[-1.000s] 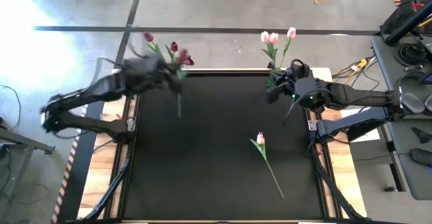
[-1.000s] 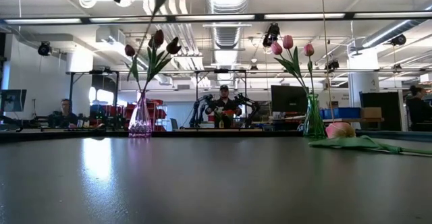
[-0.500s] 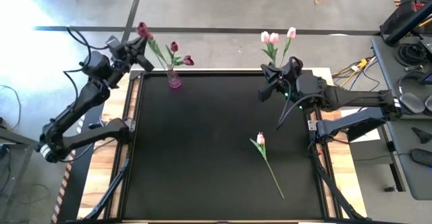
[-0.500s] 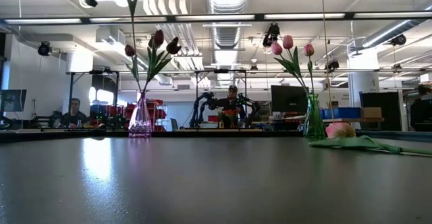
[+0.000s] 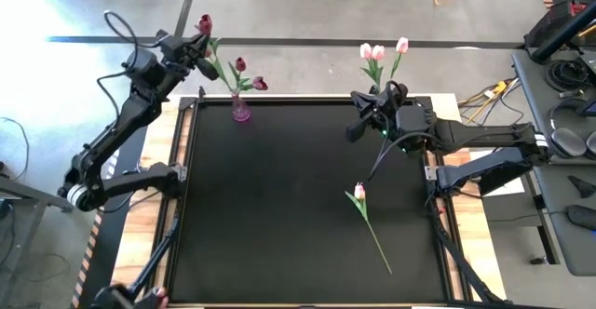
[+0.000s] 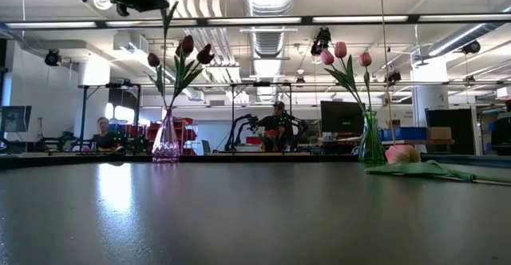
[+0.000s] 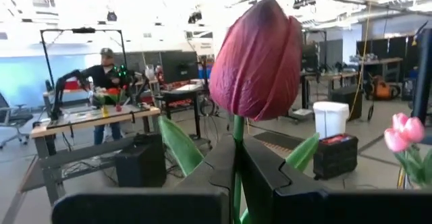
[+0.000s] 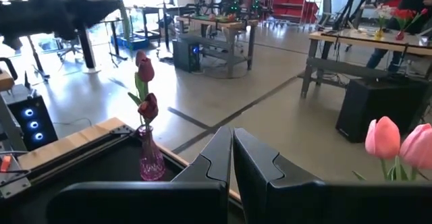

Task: Sort flowers into vase by color
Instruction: Put the red flower into the purple vase, then put the pink flower into the green vase

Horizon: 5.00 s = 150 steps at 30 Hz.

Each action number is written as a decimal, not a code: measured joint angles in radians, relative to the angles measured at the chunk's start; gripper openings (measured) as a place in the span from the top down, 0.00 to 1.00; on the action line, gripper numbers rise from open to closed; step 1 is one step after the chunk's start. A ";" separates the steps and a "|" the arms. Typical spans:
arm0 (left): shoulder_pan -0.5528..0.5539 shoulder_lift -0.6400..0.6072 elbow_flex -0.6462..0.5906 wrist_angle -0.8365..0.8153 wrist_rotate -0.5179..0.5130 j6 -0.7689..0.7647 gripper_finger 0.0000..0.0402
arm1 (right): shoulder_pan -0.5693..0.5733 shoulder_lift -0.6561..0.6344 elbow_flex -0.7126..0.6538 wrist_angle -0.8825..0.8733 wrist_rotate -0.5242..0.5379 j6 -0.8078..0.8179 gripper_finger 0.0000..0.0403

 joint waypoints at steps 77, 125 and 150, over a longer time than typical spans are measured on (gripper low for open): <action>0.014 -0.020 -0.159 -0.422 0.035 0.112 0.65 | 0.000 0.014 0.023 0.004 0.001 -0.008 0.98; 0.008 -0.730 -0.476 -0.518 0.550 -0.192 0.93 | 0.343 0.021 -0.269 -0.731 -0.643 1.211 0.90; -0.059 -0.620 -0.548 -0.270 0.539 -0.288 1.00 | 0.318 0.537 -0.249 -0.581 -0.800 1.295 0.61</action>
